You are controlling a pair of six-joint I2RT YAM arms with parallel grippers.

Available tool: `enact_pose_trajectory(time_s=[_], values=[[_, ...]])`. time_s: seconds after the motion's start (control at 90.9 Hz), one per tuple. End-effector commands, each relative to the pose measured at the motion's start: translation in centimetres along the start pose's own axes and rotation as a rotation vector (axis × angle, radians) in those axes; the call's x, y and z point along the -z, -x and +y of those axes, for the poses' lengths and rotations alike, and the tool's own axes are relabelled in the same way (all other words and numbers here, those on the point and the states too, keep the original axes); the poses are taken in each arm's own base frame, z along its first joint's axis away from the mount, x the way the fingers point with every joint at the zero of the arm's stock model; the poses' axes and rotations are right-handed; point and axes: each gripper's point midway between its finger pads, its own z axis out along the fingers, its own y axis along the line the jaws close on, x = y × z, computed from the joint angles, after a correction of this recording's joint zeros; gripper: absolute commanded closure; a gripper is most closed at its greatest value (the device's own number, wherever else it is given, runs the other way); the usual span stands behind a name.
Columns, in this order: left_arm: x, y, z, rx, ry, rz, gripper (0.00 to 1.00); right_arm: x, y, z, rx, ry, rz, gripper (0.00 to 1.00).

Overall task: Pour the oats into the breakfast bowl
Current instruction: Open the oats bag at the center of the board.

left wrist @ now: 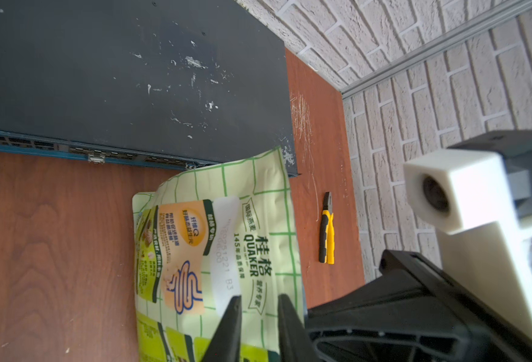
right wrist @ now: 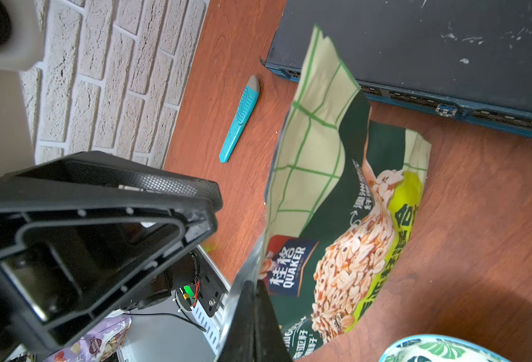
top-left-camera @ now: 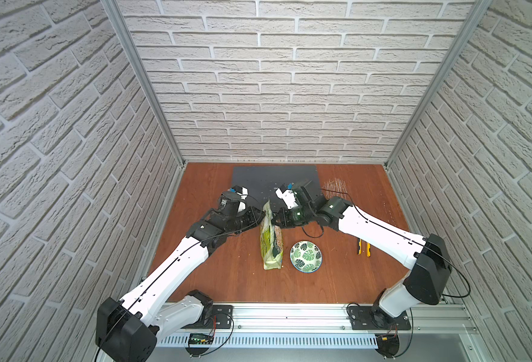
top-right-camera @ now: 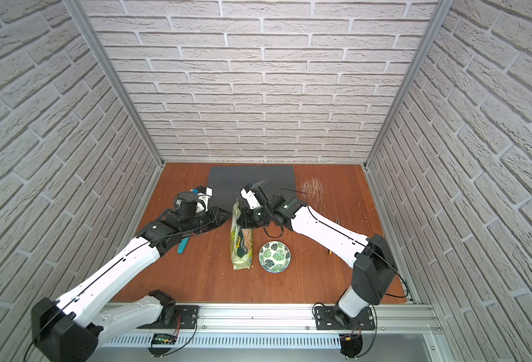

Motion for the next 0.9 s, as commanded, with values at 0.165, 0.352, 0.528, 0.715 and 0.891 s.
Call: enact_pose_trajectory(time_s=[0.165,0.352,0.528,0.715,0.891], values=[[-0.3,1.0,-2.5,-0.035,-0.073,-0.008,0.54,0.9,0.4,1.7,0.018,0.055,-0.026,0.97],[-1.1,0.6,-2.7,-0.044,-0.072,0.021,0.5,0.9,0.3,1.8,0.018,0.055,-0.025,0.97],[-1.5,0.1,-1.7,-0.059,-0.018,0.045,0.52,1.1,0.5,1.7,0.023,0.047,-0.032,0.97],[-0.9,-1.0,-0.4,-0.075,0.045,0.085,0.64,1.3,0.6,1.2,0.028,0.019,-0.044,0.97],[-0.1,-1.6,0.1,-0.081,0.063,0.095,0.66,1.2,0.6,1.0,0.03,0.002,-0.04,0.97]])
